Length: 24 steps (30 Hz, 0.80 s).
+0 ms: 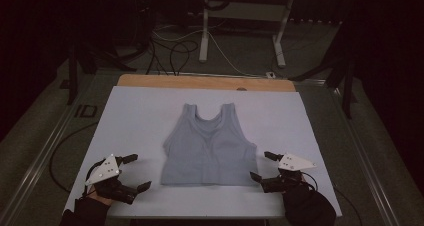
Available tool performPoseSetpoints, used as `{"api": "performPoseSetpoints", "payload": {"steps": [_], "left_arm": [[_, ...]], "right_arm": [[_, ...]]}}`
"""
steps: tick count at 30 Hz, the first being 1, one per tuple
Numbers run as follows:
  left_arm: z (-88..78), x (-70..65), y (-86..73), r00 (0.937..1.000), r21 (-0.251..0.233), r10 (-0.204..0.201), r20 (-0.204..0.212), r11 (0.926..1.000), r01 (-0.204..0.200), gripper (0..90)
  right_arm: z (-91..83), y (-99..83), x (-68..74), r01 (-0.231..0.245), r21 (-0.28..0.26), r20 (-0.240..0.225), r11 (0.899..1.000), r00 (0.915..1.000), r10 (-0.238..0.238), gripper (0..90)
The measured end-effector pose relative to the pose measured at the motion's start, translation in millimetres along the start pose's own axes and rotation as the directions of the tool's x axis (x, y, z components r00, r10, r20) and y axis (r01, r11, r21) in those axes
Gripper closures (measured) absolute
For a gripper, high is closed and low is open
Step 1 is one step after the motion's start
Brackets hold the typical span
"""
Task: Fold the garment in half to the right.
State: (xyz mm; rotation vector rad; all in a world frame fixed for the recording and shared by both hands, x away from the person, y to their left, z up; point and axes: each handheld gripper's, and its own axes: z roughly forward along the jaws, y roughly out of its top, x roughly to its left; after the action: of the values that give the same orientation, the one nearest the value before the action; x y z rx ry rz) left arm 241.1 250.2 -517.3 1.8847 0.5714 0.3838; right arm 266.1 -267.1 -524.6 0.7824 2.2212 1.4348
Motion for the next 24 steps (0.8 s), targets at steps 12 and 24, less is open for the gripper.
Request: {"api": "performPoseSetpoints", "payload": {"steps": [12, 24], "left_arm": [[0.9, -0.3, -0.3, 1.0000, 0.009, -0.001, 0.006, 1.0000, 0.001, 0.5], [2.7, 0.3, -0.5, 0.9998, 0.007, 0.000, 0.018, 1.0000, 0.000, 0.5]], "right_arm": [[2.1, 0.0, 1.8, 0.005, 0.022, -0.017, 1.000, 0.9999, -0.004, 9.3], [3.7, -0.5, 3.1, 0.011, 0.037, -0.027, 0.999, 0.9996, -0.009, 9.3]]}}
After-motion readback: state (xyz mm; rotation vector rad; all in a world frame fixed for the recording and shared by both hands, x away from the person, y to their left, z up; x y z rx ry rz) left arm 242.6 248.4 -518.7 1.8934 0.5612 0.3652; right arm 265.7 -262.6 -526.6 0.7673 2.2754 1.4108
